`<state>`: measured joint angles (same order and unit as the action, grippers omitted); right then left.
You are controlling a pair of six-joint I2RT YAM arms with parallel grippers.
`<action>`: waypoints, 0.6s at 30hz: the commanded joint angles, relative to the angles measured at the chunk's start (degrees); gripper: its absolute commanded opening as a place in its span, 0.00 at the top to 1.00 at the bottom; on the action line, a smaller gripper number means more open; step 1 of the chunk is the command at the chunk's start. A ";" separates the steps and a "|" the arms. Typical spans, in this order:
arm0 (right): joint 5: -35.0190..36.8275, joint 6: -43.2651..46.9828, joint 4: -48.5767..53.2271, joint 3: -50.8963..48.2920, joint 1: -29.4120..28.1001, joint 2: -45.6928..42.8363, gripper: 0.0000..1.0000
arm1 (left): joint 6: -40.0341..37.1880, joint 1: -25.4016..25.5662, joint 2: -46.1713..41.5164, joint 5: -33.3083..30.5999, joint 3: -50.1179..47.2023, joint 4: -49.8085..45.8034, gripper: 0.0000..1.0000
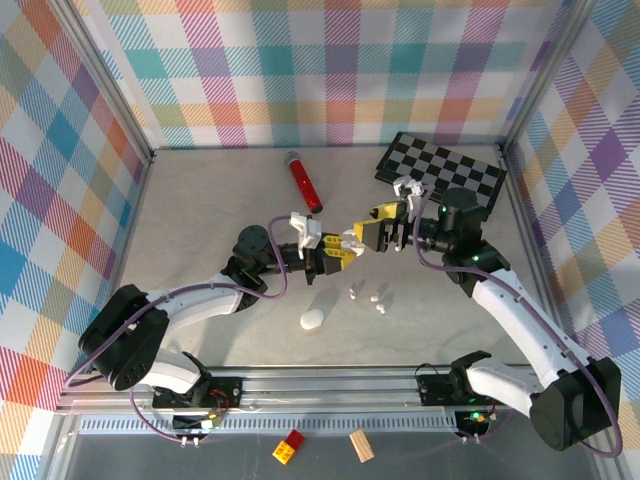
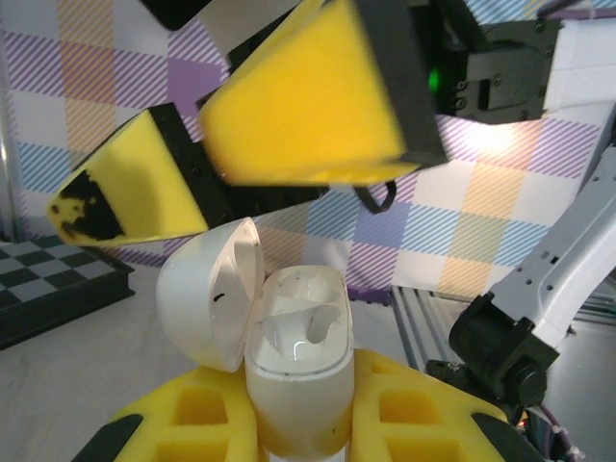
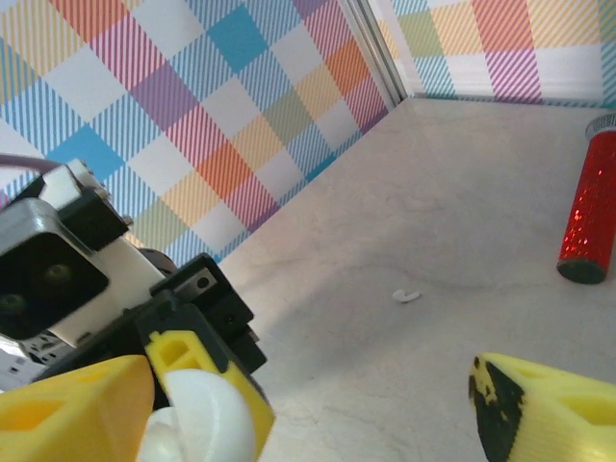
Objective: Insert wireless bluetooth earbuds into charging case
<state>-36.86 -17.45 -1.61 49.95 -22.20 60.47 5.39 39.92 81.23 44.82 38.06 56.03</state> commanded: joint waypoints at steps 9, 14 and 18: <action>26.14 -4.11 8.36 -2.11 0.48 -8.11 0.01 | 0.06 -6.26 -3.75 -3.65 -6.89 6.81 0.91; 21.95 -7.98 14.93 -3.18 0.55 -3.79 0.05 | 0.74 -10.41 -7.67 -6.56 -11.32 7.13 0.91; 17.37 -14.47 13.29 -7.42 0.25 -0.10 0.15 | 2.26 -13.34 -8.79 -8.02 -13.32 7.48 0.92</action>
<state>-16.80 -26.26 9.41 45.01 -21.71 58.46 6.22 28.23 73.73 38.37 25.74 60.10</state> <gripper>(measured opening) 0.862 0.175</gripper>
